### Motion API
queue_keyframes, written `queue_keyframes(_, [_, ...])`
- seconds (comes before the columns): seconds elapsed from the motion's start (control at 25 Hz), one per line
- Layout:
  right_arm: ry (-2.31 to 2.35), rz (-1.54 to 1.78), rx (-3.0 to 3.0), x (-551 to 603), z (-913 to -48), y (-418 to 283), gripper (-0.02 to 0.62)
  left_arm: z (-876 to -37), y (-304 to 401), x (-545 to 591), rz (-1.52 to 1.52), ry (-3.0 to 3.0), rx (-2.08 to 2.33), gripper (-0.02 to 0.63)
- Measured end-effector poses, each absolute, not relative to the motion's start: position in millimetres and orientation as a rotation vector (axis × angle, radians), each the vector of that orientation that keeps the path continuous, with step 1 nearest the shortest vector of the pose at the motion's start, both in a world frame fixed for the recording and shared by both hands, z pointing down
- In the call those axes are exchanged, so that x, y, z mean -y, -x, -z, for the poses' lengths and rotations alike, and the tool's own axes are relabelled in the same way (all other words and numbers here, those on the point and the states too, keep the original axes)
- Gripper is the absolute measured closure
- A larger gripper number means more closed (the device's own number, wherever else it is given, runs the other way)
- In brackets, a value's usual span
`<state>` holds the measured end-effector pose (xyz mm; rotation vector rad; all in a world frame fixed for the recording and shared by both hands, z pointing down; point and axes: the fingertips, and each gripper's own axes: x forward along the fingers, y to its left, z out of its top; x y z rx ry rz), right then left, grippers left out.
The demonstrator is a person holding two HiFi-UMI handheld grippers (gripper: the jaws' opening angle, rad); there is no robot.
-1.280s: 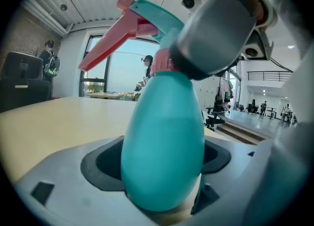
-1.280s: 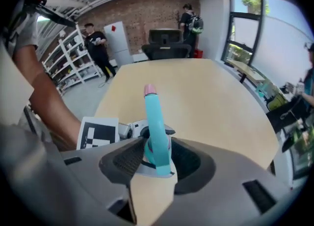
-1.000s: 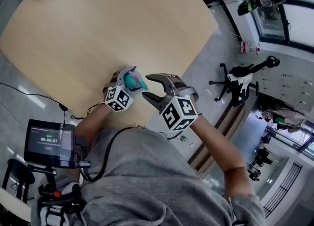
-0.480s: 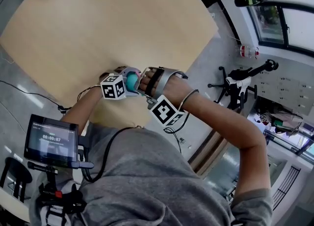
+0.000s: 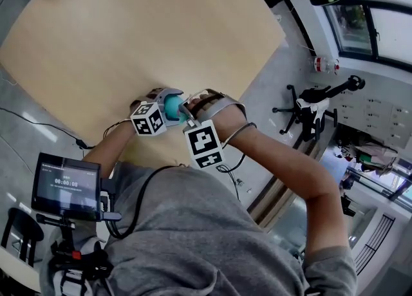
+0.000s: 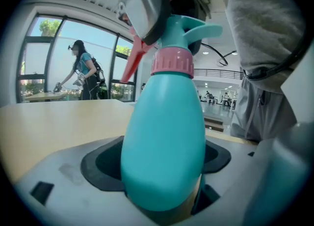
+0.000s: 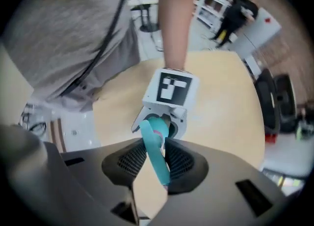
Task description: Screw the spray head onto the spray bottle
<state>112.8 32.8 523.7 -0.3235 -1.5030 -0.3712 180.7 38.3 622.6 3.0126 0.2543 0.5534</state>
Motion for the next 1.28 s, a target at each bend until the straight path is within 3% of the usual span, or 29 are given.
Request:
queue_keyframes(0.16, [-0.228,-0.096,1.534,-27.2,-520.0,-122.6,0.480,-619.8,-184.4,-30.5,-0.543,-3.000,0.047,0.202])
queue_keyframes(0.44, [-0.433,-0.226,1.467,-29.6,-520.3,-114.3,0.462,-621.8,-172.6,-19.9,-0.517,-2.895,0.572,0.202])
queue_keyframes(0.72, [-0.340,-0.307,1.468,-28.0,-522.7,-115.2,0.462,-624.1,-175.1,-22.3,-0.505,-2.896,0.477,0.202])
queue_keyframes(0.92, [-0.150,-0.509,1.619,-42.4,-497.2,-114.7,0.462,-624.6,-180.0,-46.0,-0.533,-2.973,0.134,0.202])
queue_keyframes(1.04, [-0.024,-0.356,1.737,-27.8,-468.3,-112.3,0.462,-624.6,-175.8,-65.1,-0.556,-3.003,-0.166,0.202])
queue_keyframes(1.28, [0.486,0.467,1.643,-40.5,-463.1,-120.7,0.462,-627.2,-162.2,-91.1,-0.624,-2.958,-0.628,0.202])
